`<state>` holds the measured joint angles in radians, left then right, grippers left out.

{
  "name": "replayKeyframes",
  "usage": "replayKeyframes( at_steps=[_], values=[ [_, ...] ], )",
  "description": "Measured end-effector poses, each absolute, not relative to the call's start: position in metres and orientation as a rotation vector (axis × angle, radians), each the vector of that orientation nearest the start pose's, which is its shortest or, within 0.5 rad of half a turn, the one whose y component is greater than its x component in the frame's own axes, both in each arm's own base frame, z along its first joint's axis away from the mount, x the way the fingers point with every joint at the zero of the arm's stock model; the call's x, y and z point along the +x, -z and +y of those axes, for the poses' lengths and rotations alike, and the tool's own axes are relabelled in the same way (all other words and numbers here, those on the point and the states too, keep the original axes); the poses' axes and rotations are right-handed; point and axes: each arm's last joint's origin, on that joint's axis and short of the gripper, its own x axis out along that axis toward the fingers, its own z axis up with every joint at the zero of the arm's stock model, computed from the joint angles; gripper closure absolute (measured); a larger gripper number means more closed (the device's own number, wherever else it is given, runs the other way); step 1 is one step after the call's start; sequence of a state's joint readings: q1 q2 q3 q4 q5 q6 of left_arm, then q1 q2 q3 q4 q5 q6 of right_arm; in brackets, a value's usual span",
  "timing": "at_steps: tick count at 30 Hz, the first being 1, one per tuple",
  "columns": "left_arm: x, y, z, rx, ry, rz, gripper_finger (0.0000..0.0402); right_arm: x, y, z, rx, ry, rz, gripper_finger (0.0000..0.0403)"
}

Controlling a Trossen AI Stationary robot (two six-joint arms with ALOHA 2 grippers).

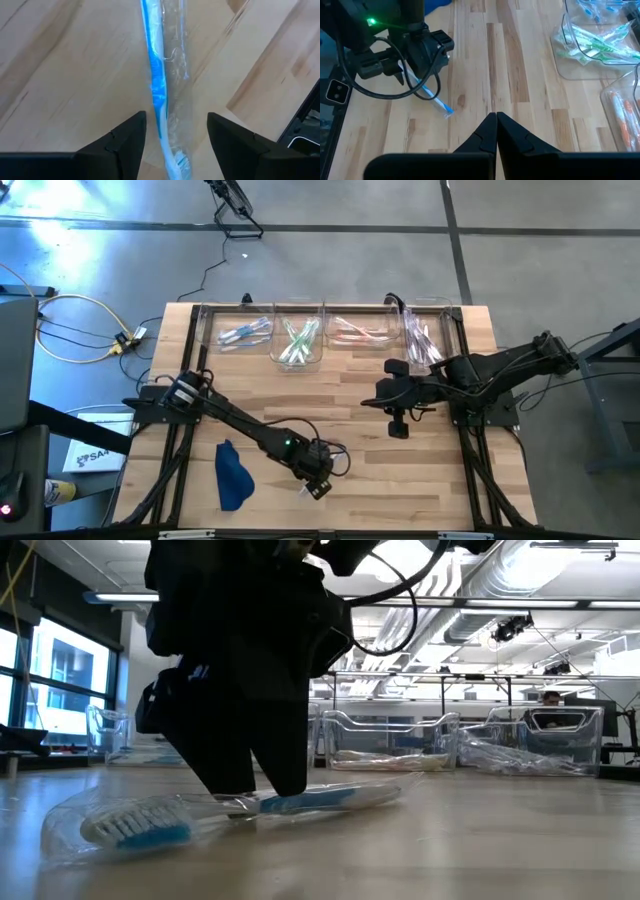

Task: Pick & Place Toothbrushes
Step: Put the blue toothbrush into the left transparent bin

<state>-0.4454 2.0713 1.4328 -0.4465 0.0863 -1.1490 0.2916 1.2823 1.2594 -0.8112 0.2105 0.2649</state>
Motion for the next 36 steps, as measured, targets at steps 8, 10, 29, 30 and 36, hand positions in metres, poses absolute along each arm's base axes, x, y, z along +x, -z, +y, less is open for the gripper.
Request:
replayKeyframes(
  at_steps=[8,10,29,30,36],
  values=[
    [0.3773,-0.1477,-0.1831,-0.797,-0.229,1.257,0.0210,0.2467,-0.3398,0.0677,0.042,0.032,0.810,0.0401],
    [0.3768,-0.1470,-0.1828,-0.792,-0.236,1.259,0.0230,0.2467,-0.3398,0.0677,0.043,0.032,0.810,0.0401],
    [0.3756,-0.1453,-0.1815,-0.783,-0.249,1.266,0.0373,0.2466,-0.3397,0.0677,0.040,0.031,0.811,0.0401],
    [0.3756,-0.1453,-0.1814,-0.785,-0.247,1.268,0.0373,0.2466,-0.3398,0.0676,0.040,0.033,0.810,0.0401],
    [0.3761,-0.1458,-0.1822,-0.776,-0.213,1.273,0.0394,0.2468,-0.3400,0.0663,0.075,0.095,0.798,0.0401]
  ],
)
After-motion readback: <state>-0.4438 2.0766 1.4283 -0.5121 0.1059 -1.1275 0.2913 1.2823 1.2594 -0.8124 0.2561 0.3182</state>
